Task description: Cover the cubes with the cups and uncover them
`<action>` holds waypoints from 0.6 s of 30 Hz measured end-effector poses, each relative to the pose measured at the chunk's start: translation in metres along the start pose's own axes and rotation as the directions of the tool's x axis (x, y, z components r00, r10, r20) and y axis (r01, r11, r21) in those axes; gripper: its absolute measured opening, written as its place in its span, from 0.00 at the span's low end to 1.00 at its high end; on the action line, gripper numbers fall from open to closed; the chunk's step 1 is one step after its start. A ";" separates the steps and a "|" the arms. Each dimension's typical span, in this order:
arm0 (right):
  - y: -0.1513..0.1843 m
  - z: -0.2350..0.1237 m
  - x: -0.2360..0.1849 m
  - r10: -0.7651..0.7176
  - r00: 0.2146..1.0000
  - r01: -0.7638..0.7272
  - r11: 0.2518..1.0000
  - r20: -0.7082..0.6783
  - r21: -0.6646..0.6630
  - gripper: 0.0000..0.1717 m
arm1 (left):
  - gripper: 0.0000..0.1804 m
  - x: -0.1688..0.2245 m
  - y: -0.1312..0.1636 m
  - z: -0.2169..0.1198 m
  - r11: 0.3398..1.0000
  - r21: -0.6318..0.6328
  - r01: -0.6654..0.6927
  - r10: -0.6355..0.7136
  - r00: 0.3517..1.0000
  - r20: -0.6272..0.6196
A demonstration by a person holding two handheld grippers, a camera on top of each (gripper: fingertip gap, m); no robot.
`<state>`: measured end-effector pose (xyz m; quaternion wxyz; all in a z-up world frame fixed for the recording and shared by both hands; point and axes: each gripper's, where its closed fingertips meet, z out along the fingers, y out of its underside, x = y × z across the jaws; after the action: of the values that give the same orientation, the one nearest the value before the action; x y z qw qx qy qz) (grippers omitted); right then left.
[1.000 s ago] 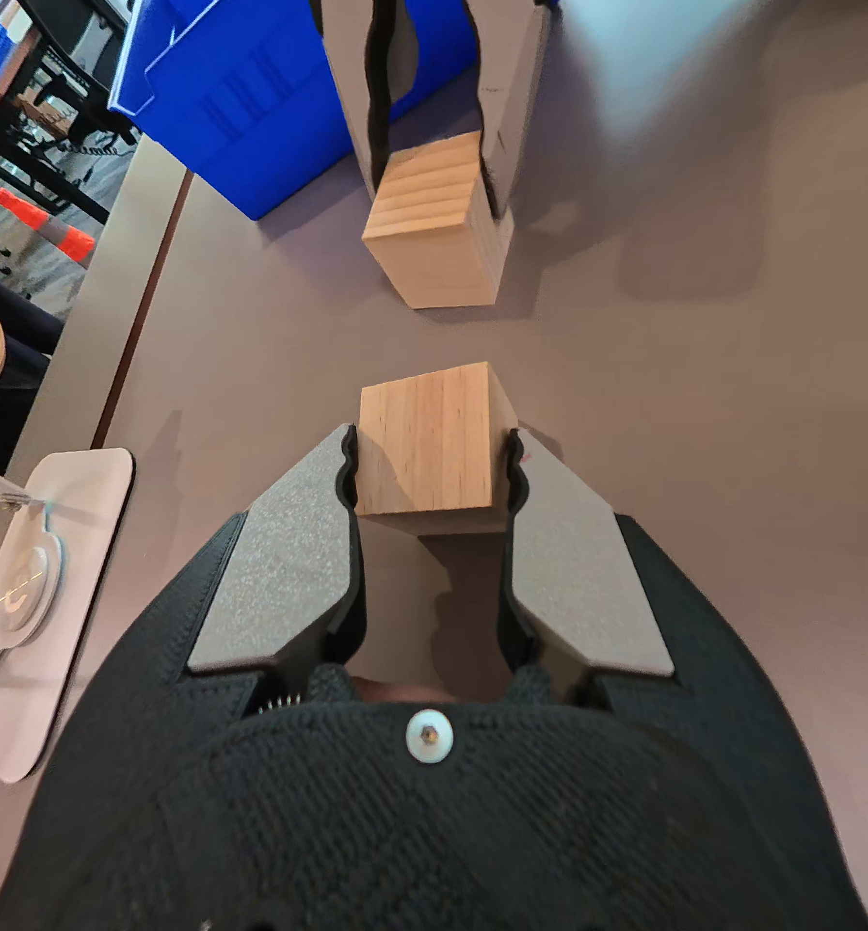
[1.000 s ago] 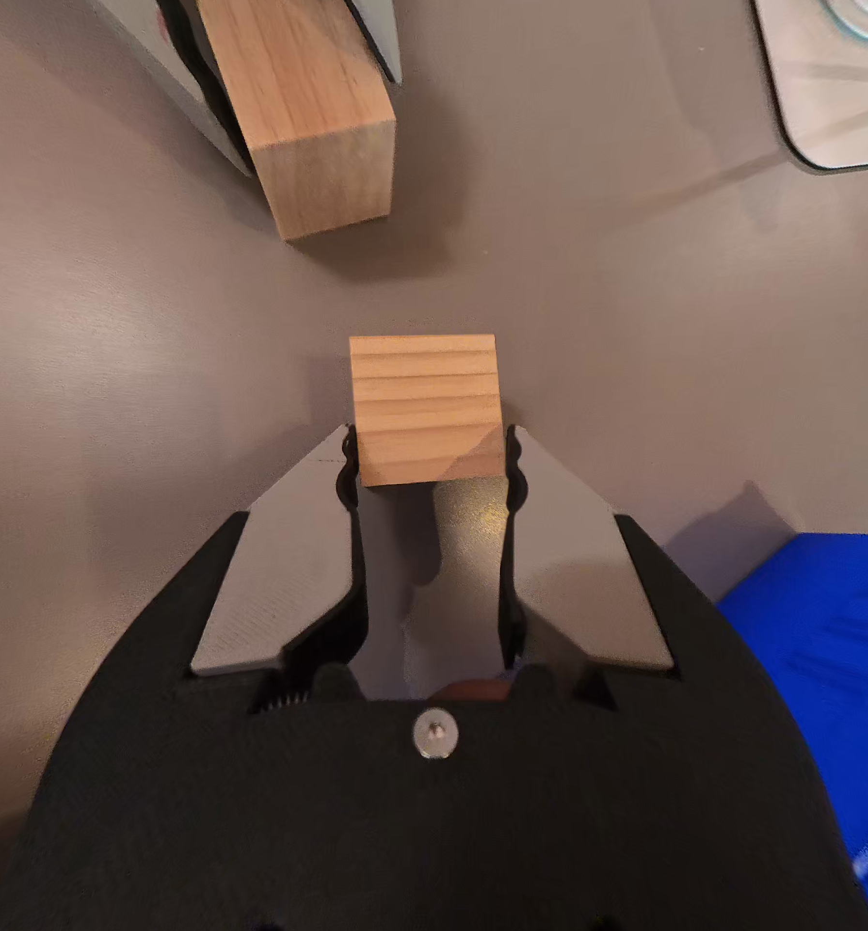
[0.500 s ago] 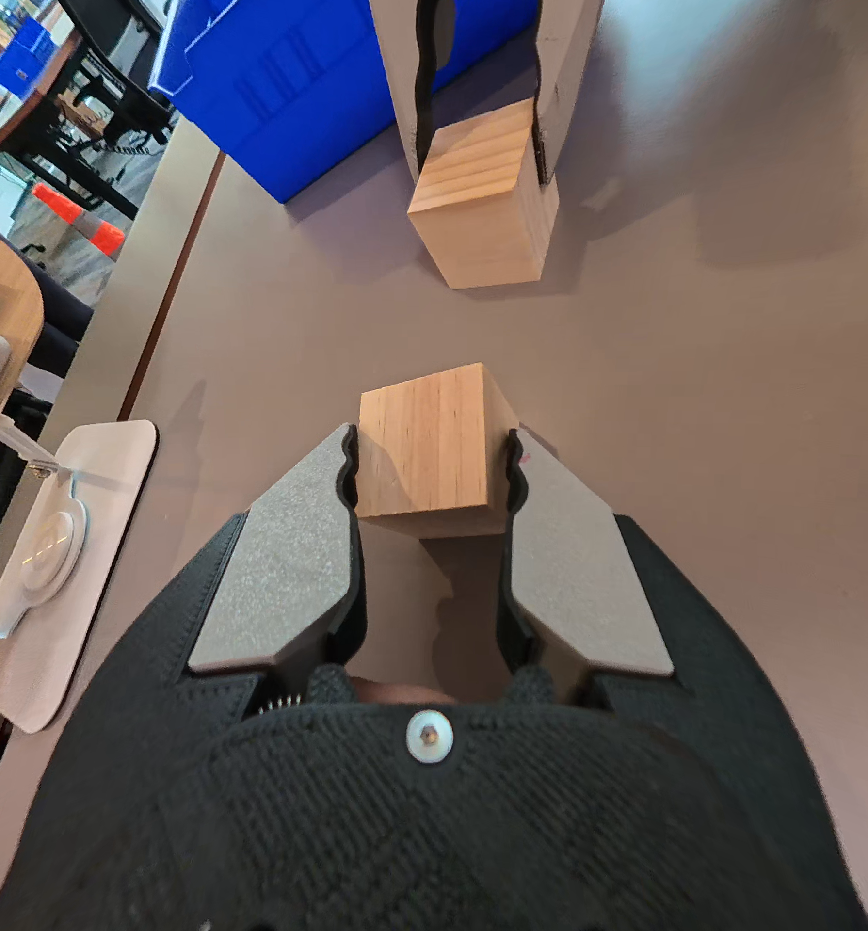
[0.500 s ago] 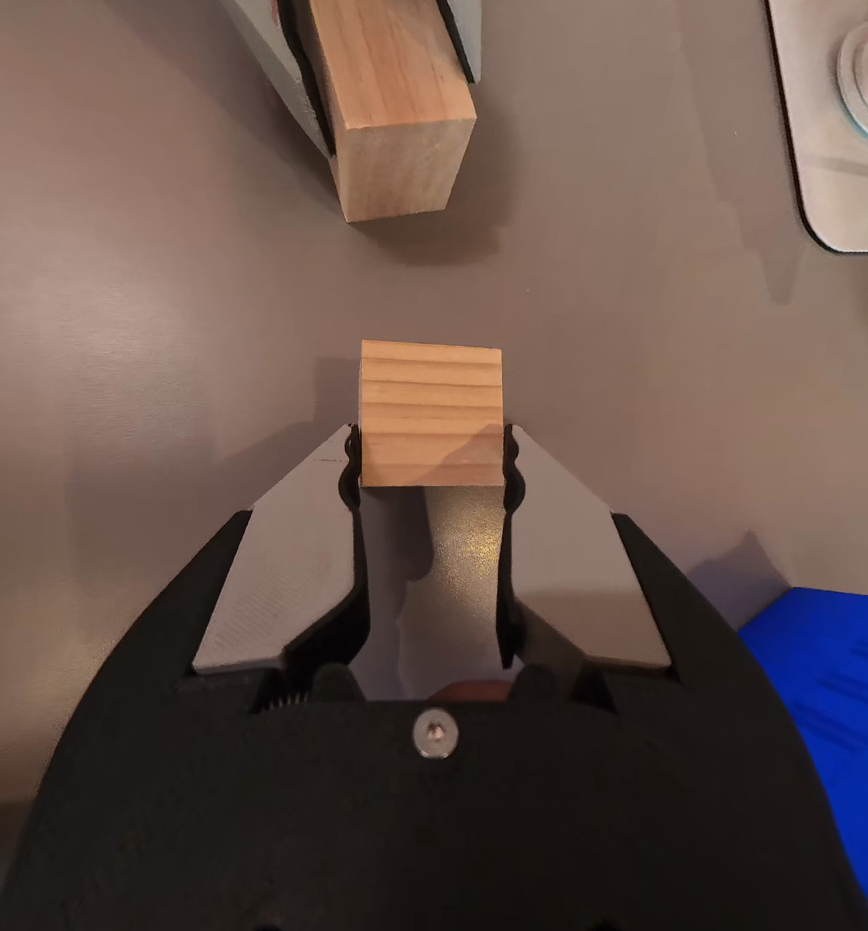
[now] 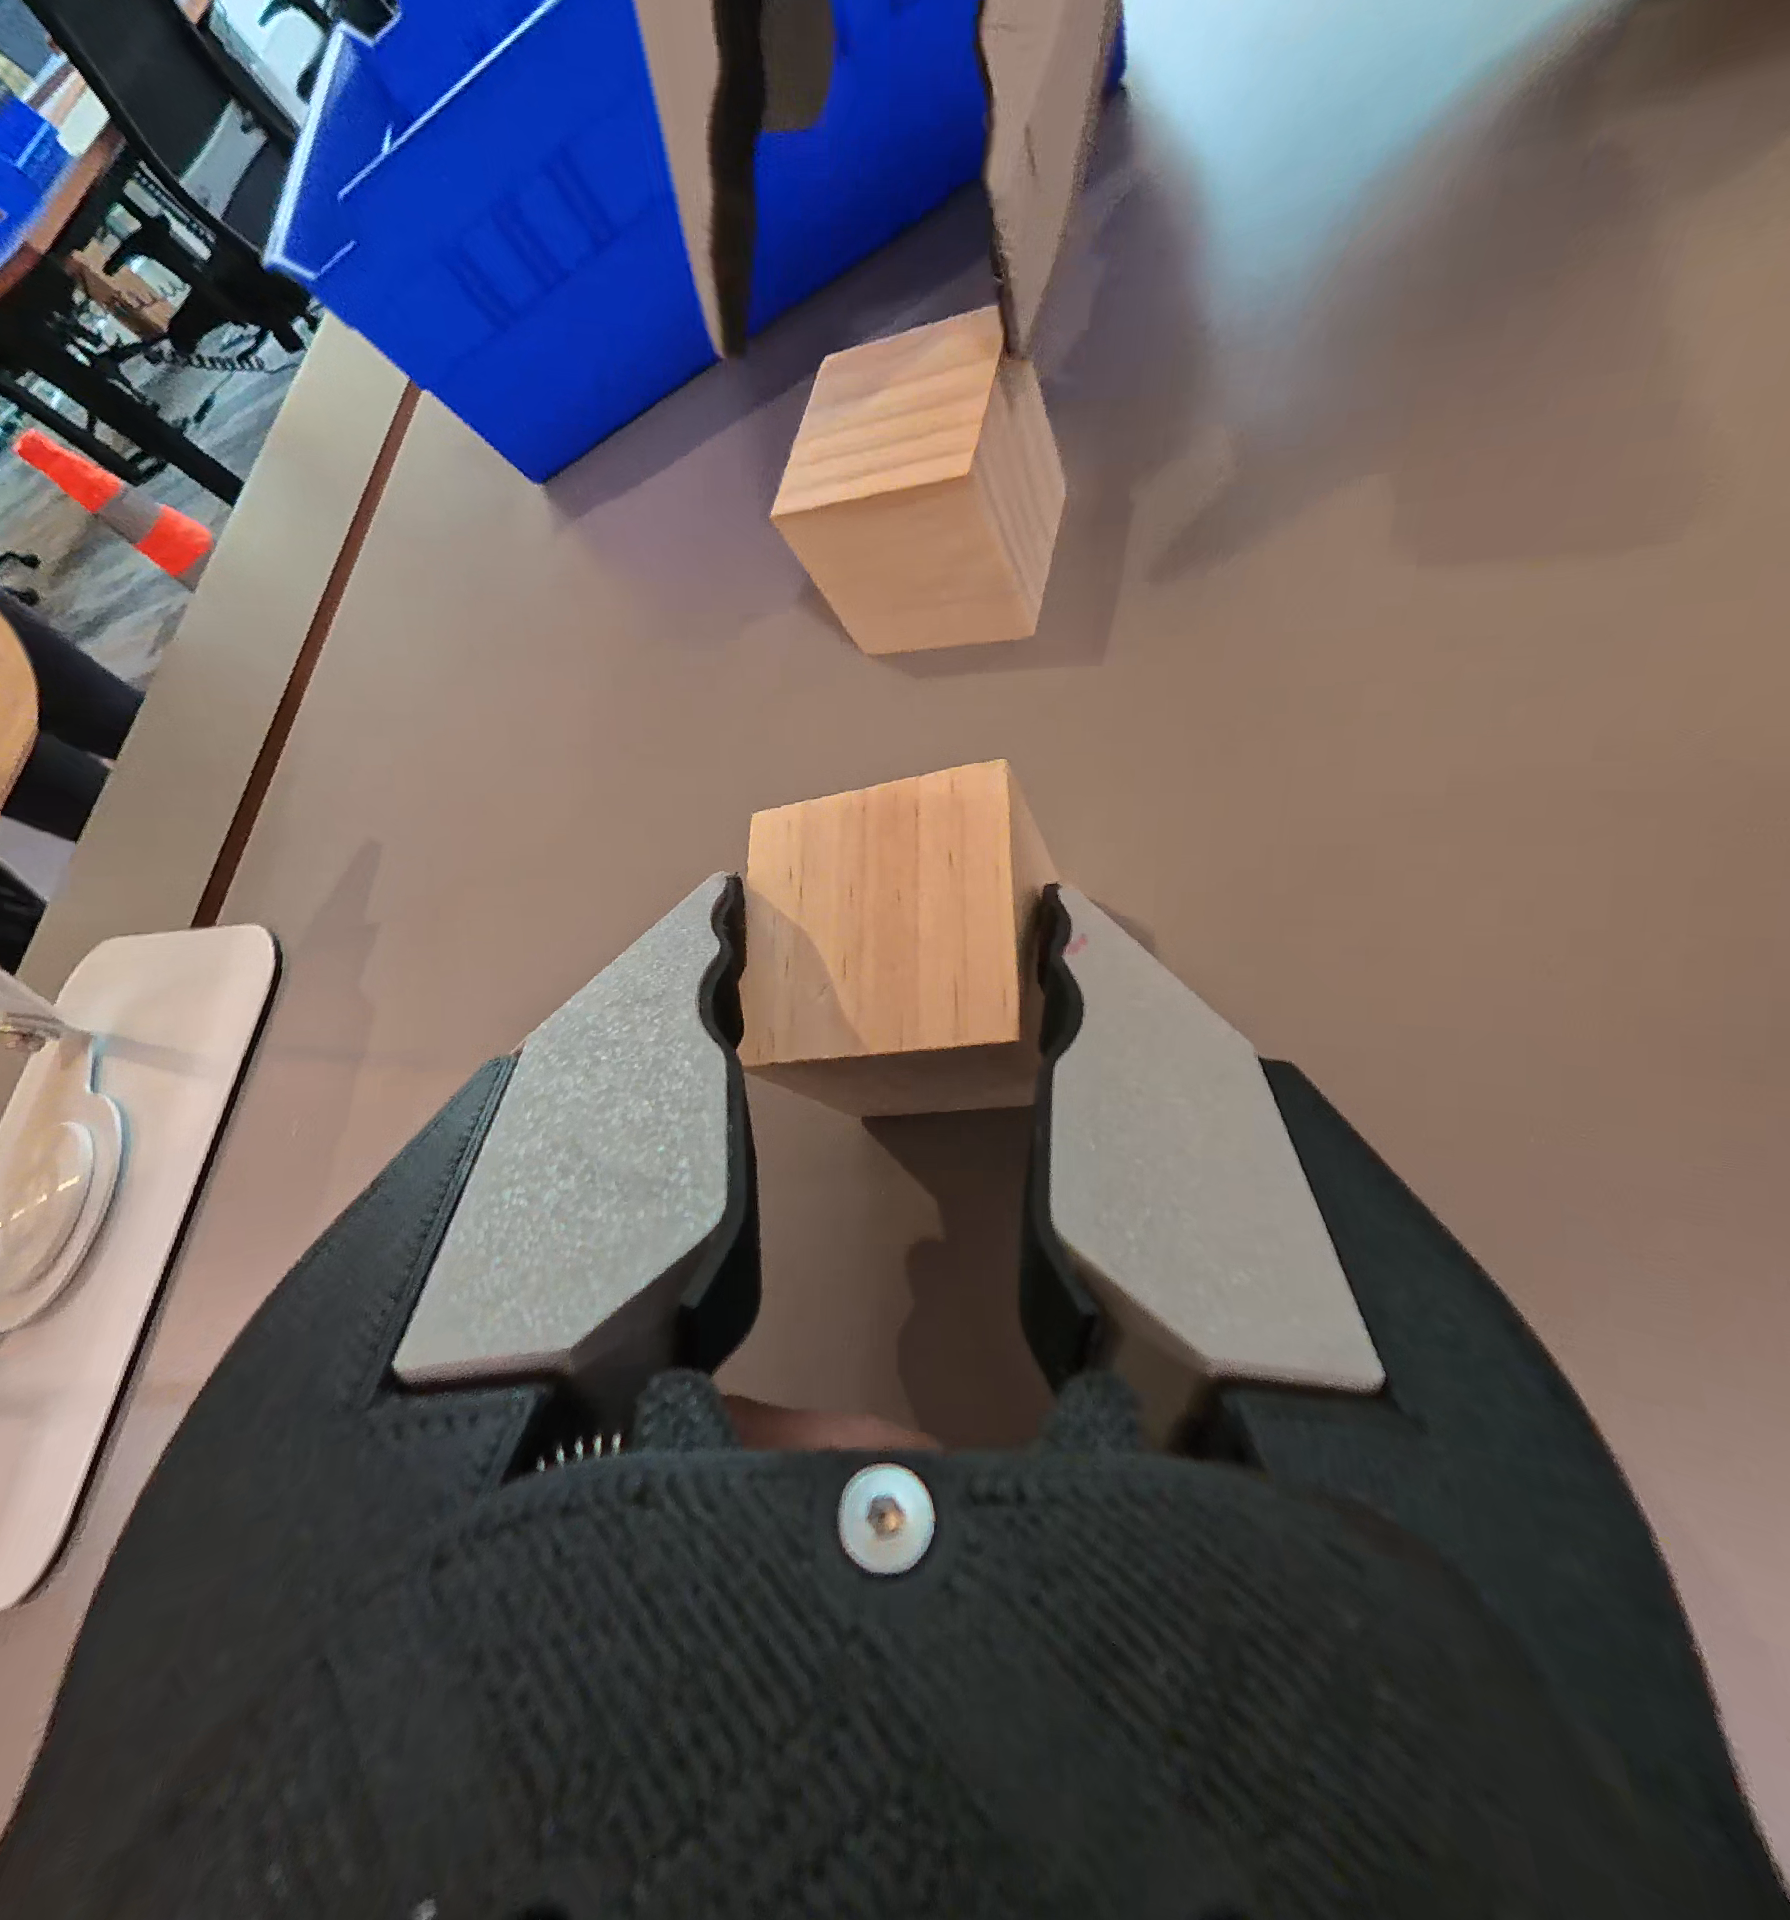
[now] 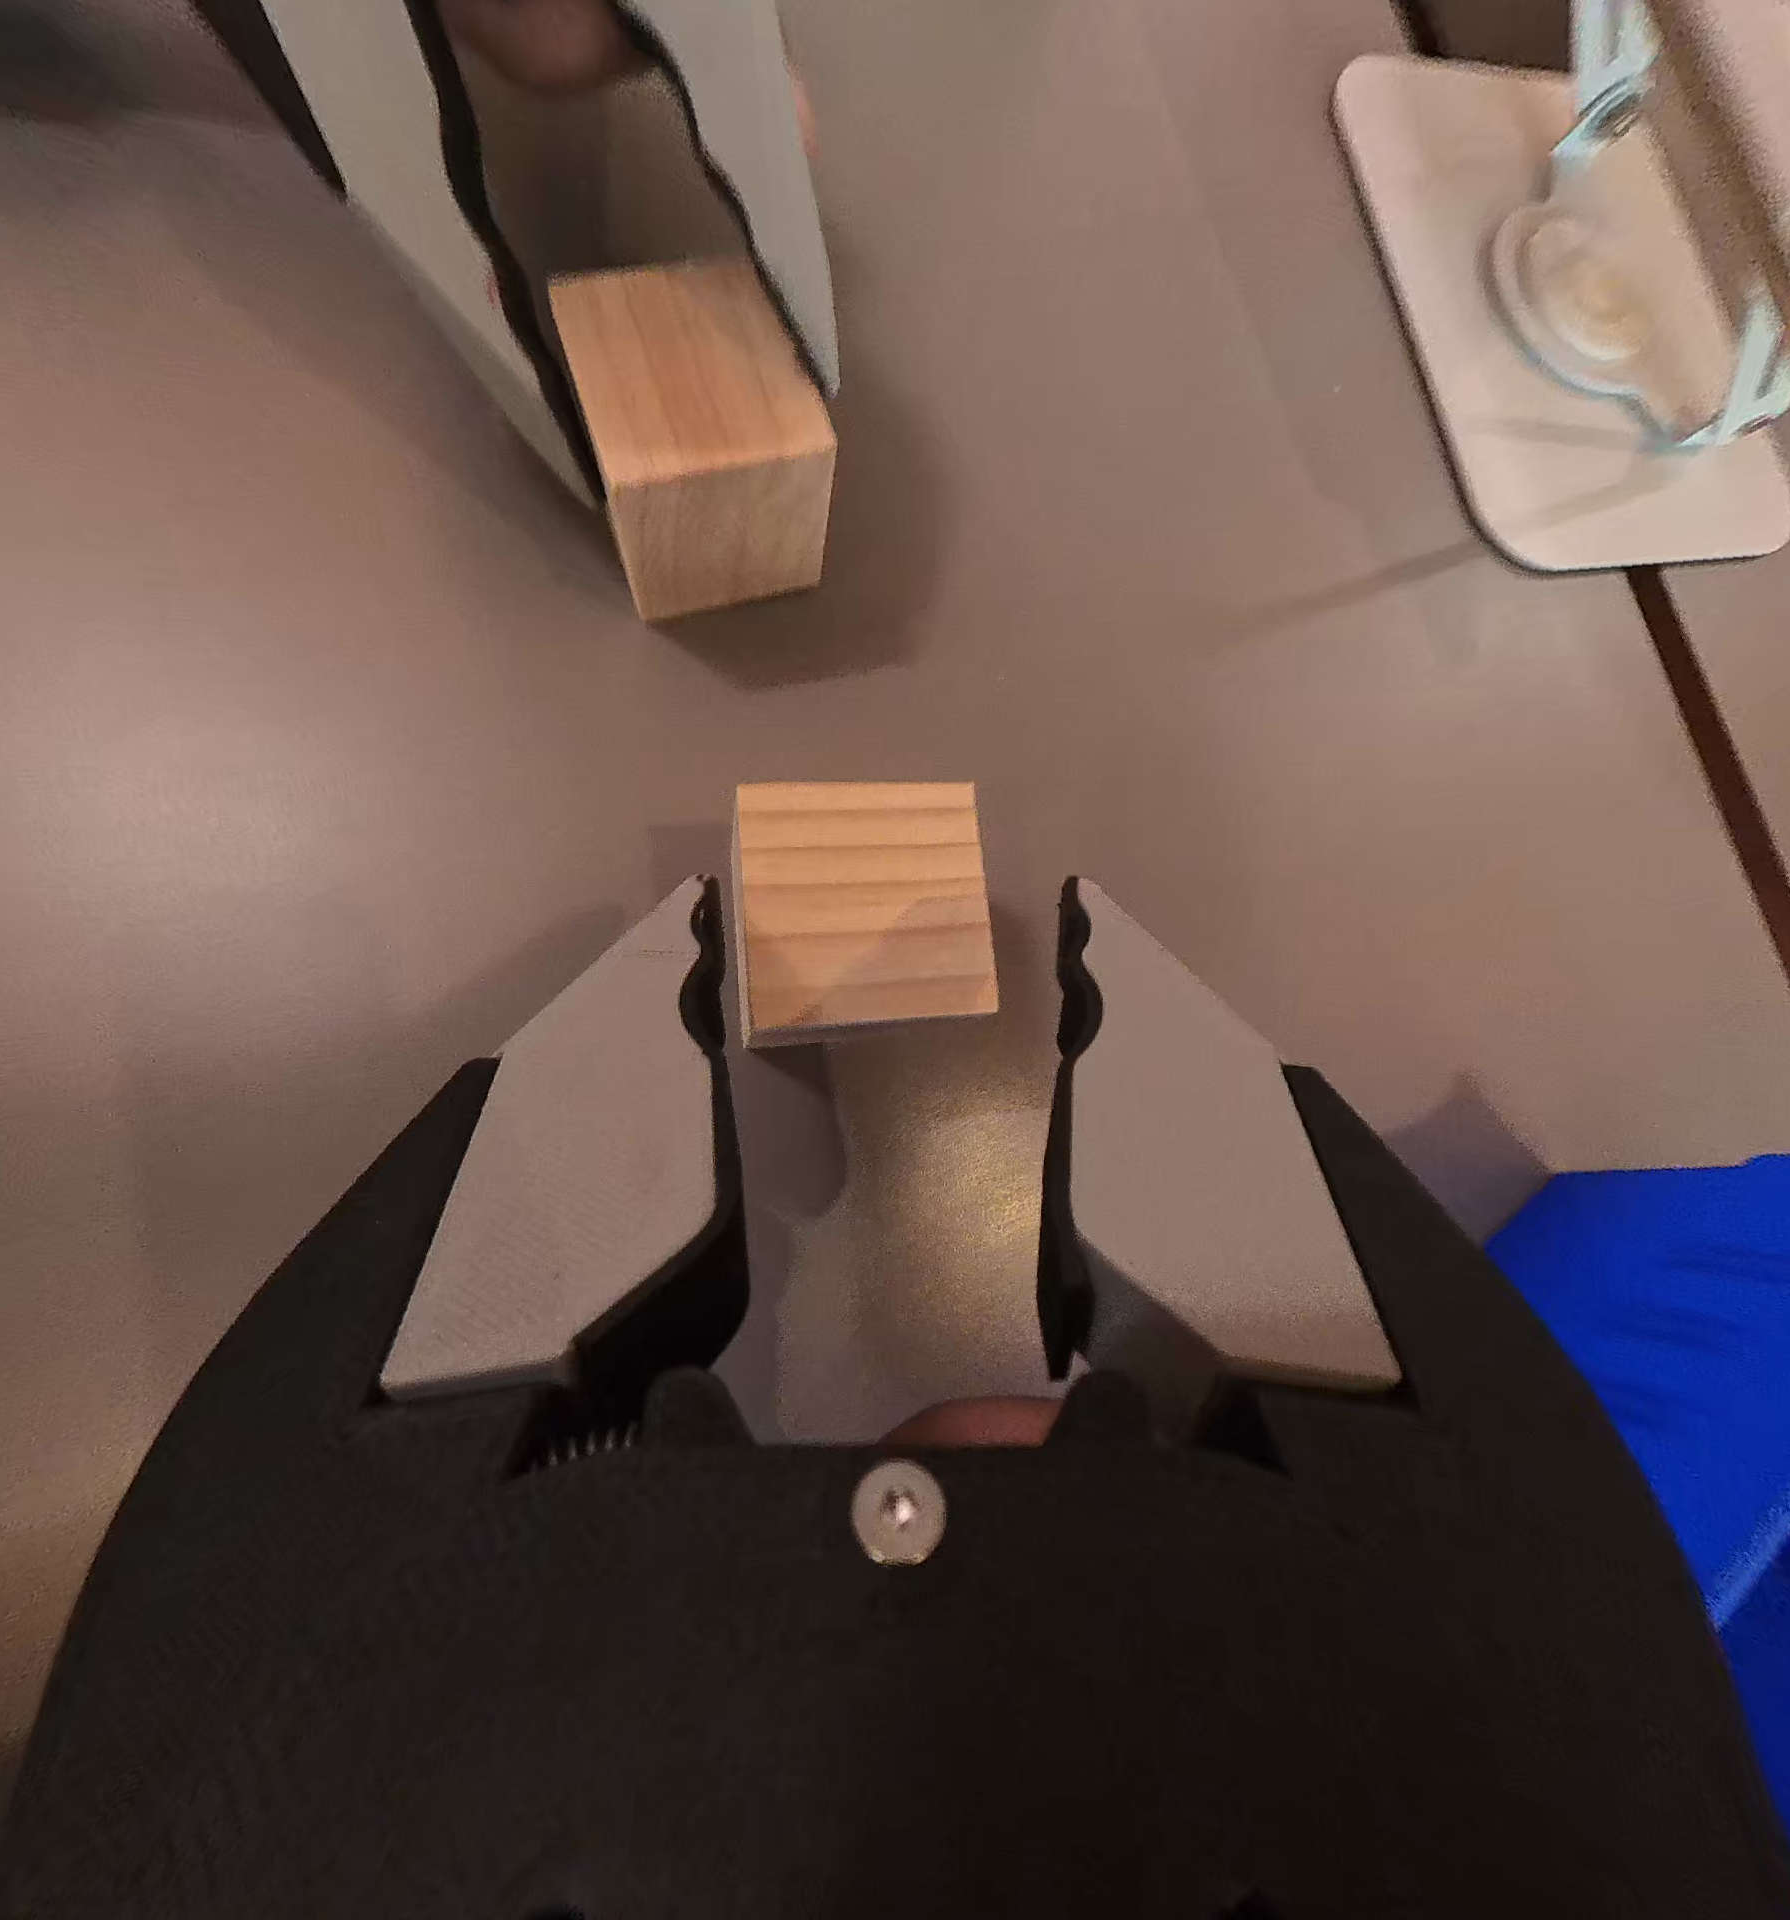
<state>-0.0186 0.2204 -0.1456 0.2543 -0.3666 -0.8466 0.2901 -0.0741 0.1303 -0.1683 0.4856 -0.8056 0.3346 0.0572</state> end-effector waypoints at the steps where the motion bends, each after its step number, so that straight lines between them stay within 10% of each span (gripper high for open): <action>1: -0.007 -0.005 0.002 0.009 1.000 -0.008 1.000 -0.015 0.030 0.36 | 0.31 0.001 -0.002 0.001 1.000 0.003 -0.009 0.009 1.000 -0.003; 6: -0.044 -0.063 0.055 0.187 0.935 -0.106 0.958 -0.300 0.266 0.33 | 0.31 0.003 -0.004 0.002 0.999 0.002 -0.044 0.044 0.999 0.004; 10: -0.007 -0.123 0.123 0.373 0.617 -0.237 0.928 -0.693 0.288 0.27 | 0.31 0.004 -0.004 0.002 0.999 -0.001 -0.036 0.036 0.999 0.001; 15: 0.041 -0.095 0.128 0.361 0.628 -0.407 0.908 -0.690 0.105 0.23 | 0.31 0.004 -0.005 0.002 0.999 -0.004 -0.035 0.035 0.999 0.004; 18: 0.061 -0.092 0.127 0.330 0.622 -0.464 0.886 -0.710 0.006 0.00 | 0.31 0.004 -0.004 0.002 1.000 -0.004 -0.031 0.031 1.000 0.005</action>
<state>-0.0071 0.3801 -0.0945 0.4480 -0.6472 -0.6080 0.1036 -0.0680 0.1314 -0.1679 0.4837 -0.8013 0.3456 0.0673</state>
